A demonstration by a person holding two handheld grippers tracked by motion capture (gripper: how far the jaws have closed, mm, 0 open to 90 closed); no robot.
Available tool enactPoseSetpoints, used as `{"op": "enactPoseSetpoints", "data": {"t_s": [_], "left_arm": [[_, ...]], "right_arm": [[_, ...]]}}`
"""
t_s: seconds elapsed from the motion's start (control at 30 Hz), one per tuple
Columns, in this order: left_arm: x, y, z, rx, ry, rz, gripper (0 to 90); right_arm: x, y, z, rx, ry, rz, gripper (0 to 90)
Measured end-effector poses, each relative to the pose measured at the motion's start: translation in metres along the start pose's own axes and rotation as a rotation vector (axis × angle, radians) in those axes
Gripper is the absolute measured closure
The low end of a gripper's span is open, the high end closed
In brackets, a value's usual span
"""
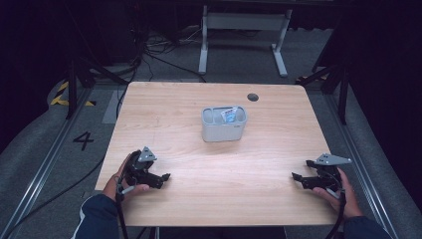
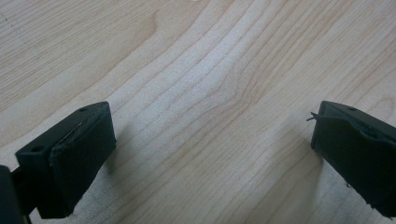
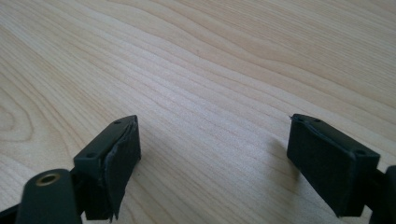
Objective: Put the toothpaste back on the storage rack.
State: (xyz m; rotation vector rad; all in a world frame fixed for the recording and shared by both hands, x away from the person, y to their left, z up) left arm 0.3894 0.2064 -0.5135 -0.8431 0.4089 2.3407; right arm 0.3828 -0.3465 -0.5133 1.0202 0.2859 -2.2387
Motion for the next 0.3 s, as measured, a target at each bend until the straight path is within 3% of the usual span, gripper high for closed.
{"op": "enactPoseSetpoints", "data": {"t_s": [0.3], "left_arm": [[0.0, 0.0, 0.0, 0.0, 0.0, 0.0, 0.2]], "right_arm": [[0.0, 0.0004, -0.0002, 0.0, 0.0, 0.002, 17.2]]}}
Point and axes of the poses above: each handheld gripper's, and its own axes: z roughly backward along the jaws, x roughly out of its underside, y roughly to its right, the point moved 4 cm from there along -z, roughly forward along the jaws, and after that the axes turned 6 degrees about z, right-handed, at the moved point
